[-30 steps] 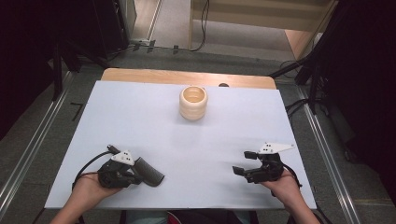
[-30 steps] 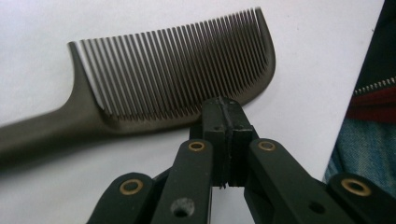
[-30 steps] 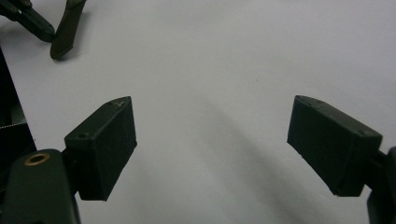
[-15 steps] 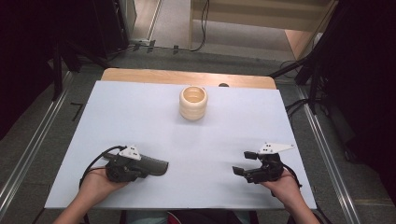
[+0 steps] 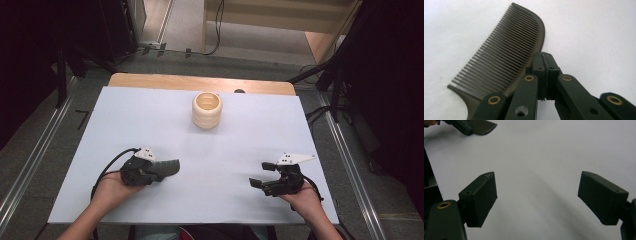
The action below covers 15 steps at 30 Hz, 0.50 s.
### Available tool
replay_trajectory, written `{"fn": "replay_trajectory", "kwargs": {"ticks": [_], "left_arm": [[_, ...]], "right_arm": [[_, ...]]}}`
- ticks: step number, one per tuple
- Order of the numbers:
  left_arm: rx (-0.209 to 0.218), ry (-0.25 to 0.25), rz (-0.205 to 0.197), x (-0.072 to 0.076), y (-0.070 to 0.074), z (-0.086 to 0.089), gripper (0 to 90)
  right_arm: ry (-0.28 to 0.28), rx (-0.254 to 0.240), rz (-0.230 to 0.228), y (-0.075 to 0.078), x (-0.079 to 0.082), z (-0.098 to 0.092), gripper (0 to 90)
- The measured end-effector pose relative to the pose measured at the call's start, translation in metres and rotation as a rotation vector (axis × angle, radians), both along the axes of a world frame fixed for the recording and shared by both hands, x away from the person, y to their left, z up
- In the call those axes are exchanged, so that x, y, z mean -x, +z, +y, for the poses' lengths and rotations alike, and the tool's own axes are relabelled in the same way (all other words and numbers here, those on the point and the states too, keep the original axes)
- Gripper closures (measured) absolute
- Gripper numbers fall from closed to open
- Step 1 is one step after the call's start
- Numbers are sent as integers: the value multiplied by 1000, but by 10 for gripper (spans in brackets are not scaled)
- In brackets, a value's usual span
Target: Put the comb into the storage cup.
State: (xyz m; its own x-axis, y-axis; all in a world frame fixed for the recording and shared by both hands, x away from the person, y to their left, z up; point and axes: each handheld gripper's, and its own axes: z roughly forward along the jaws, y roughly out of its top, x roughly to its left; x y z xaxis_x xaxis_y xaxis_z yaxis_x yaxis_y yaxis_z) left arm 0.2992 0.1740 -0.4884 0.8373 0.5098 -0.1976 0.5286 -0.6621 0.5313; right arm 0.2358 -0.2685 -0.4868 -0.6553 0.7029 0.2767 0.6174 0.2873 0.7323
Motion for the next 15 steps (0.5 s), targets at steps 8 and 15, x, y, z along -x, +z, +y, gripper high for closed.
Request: {"fn": "replay_trajectory", "kwargs": {"ticks": [8, 15], "left_arm": [[-5, 35, 3, -8, 0, -4, 900], [-5, 78, 11, -17, 1, -6, 900]], "right_arm": [[2, 1, 0, -1, 0, 0, 138], [1, 3, 2, -1, -1, 0, 138]]}}
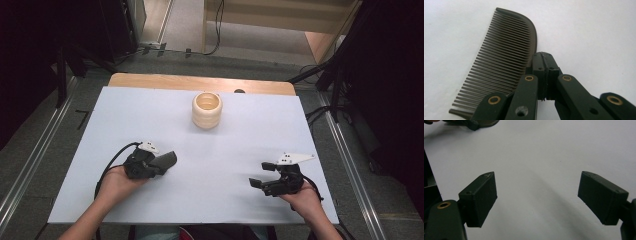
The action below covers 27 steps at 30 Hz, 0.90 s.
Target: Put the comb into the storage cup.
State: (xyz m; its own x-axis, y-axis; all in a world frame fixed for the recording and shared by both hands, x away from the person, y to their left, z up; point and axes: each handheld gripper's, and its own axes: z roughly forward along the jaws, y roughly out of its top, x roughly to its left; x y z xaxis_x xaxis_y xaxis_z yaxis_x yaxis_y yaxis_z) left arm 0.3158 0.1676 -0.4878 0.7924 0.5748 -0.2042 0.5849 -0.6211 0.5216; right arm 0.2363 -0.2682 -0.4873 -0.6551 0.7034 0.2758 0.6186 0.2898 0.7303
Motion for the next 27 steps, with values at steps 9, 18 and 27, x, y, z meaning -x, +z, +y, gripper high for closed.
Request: {"fn": "replay_trajectory", "kwargs": {"ticks": [9, 18, 27], "left_arm": [[5, 33, 3, -10, 0, -5, 900], [21, 68, 12, -20, -1, -4, 900], [54, 71, 22, -23, -1, 0, 819]], "right_arm": [[0, 0, 2, -1, -1, 1, 138], [5, -1, 0, -1, -1, 1, 138], [5, -6, -1, -1, -1, 1, 138]]}}
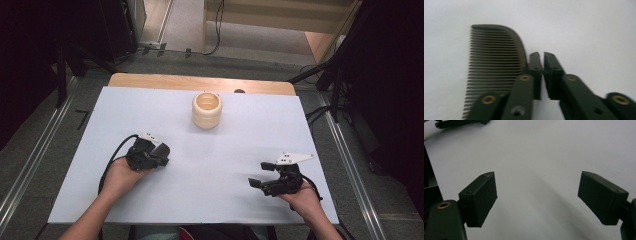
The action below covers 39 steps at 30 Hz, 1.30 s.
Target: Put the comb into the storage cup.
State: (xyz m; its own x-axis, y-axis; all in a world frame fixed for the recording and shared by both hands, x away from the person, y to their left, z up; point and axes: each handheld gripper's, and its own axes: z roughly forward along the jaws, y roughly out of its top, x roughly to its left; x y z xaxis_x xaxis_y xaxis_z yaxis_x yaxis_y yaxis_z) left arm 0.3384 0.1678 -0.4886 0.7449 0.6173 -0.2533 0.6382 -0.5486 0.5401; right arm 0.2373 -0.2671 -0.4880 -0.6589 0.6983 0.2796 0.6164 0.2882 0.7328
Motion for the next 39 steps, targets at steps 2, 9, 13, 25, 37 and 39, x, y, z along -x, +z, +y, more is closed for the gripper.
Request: {"fn": "replay_trajectory", "kwargs": {"ticks": [2, 9, 13, 25, 37, 39], "left_arm": [[26, -6, 12, 1, 2, 1, 796], [145, -4, -12, 8, 17, 8, 628], [204, -3, -21, 13, 23, 14, 501], [291, 13, -93, 32, 26, 36, 363], [316, 8, -138, 45, 29, 46, 275], [326, 15, -136, 47, 29, 48, 269]], "right_arm": [[0, -6, -1, 0, 0, -1, 138], [-4, -19, -1, 0, 0, -2, 138], [-3, -28, -7, 1, 0, -3, 138], [-6, -31, -11, 1, 1, -3, 138], [-10, -35, -14, 1, 0, -4, 138], [-10, -35, -14, 2, 0, -4, 138]]}}
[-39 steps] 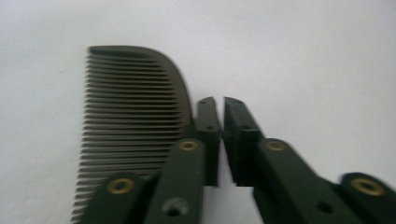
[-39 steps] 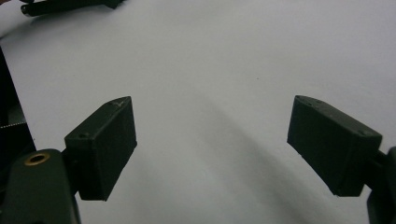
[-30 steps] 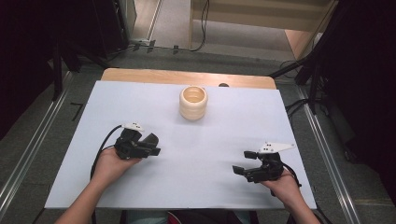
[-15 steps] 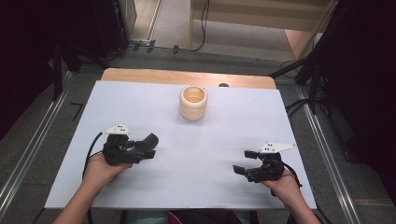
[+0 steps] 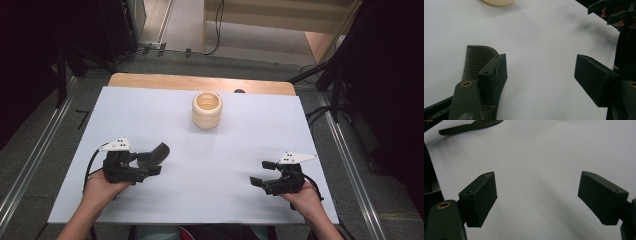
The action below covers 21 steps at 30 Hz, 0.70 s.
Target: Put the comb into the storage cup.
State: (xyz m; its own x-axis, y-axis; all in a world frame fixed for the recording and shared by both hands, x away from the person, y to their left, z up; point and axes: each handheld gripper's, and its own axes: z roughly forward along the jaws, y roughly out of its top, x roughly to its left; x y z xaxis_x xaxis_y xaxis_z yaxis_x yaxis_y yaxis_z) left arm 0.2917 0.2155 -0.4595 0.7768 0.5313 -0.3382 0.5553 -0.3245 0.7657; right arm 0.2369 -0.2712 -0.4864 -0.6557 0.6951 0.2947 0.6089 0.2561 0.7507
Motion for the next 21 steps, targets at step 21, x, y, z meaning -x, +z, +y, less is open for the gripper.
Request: {"fn": "replay_trajectory", "kwargs": {"ticks": [21], "left_arm": [[-20, 28, -7, 13, 1, 24, 253]], "right_arm": [[-1, -2, 1, 0, 0, 0, 138]]}}
